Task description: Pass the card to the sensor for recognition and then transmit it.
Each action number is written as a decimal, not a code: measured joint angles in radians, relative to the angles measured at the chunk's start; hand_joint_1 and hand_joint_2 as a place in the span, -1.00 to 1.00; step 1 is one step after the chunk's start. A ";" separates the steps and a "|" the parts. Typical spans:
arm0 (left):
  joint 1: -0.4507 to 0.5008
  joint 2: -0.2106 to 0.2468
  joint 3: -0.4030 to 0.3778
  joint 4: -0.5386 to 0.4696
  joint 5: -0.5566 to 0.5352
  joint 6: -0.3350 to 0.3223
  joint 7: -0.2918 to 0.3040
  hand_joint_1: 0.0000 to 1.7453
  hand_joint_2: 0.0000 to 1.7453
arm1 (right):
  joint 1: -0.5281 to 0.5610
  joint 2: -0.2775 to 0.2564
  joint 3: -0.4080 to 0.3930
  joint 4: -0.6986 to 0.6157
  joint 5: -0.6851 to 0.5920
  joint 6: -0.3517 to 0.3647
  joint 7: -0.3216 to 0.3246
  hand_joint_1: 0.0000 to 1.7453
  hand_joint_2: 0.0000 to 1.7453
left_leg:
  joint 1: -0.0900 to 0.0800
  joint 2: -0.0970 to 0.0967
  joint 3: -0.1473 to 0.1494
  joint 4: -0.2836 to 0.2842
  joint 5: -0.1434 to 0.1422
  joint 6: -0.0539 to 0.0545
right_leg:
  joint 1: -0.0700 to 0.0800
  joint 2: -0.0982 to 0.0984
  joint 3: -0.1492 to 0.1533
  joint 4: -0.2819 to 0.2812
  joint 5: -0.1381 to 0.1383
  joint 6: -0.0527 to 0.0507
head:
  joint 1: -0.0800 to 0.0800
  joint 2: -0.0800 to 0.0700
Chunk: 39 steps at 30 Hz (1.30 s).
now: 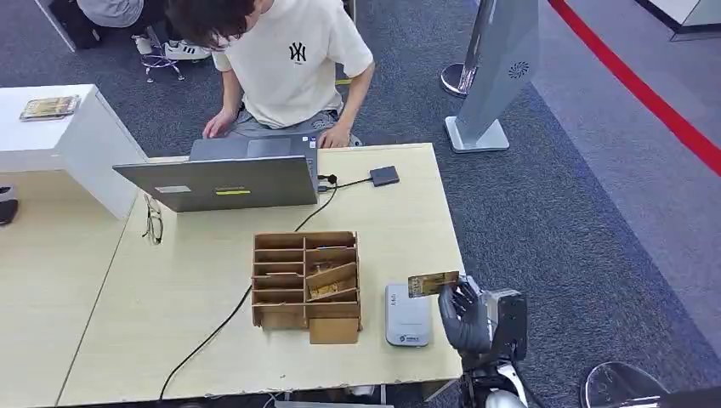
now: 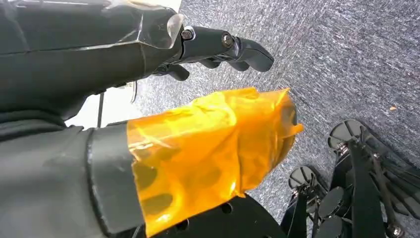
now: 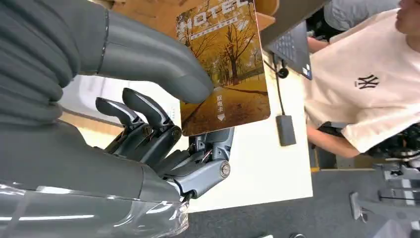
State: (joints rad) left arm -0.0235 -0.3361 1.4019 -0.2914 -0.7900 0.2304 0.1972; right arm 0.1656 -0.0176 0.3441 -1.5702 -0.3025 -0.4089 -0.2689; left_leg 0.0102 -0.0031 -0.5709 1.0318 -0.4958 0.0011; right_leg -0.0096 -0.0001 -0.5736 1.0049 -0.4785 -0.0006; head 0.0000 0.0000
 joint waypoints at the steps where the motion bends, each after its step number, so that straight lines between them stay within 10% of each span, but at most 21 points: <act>1: 0.000 0.000 0.000 0.000 0.000 0.000 0.000 -1.00 -1.00 | 0.001 -0.003 0.002 0.000 0.000 0.000 0.000 1.00 1.00 | 0.000 0.000 0.000 0.000 0.000 0.000 | 0.000 0.000 0.000 0.000 0.000 0.000 | 0.000 0.000; 25: -0.002 0.011 0.001 0.025 -0.018 -0.017 0.025 -1.00 -1.00 | -0.005 -0.075 0.210 0.035 0.316 -0.150 0.196 1.00 1.00 | 0.000 0.000 0.000 0.000 0.000 0.000 | 0.000 0.000 0.000 0.000 0.000 0.000 | 0.000 0.000; 39: -0.001 0.011 0.001 0.025 -0.039 -0.052 0.051 -1.00 -1.00 | -0.113 -0.121 0.229 0.106 0.514 -0.045 0.289 1.00 1.00 | 0.000 0.000 0.000 0.000 0.000 0.000 | 0.000 0.000 0.000 0.000 0.000 0.000 | 0.000 0.000</act>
State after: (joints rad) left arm -0.0250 -0.3246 1.4027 -0.2663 -0.8289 0.1785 0.2484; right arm 0.0528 -0.1381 0.5734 -1.4645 0.2119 -0.4536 0.0198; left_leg 0.0103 -0.0028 -0.5707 1.0318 -0.4958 0.0010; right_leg -0.0096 0.0001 -0.5734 1.0050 -0.4786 -0.0006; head 0.0004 0.0000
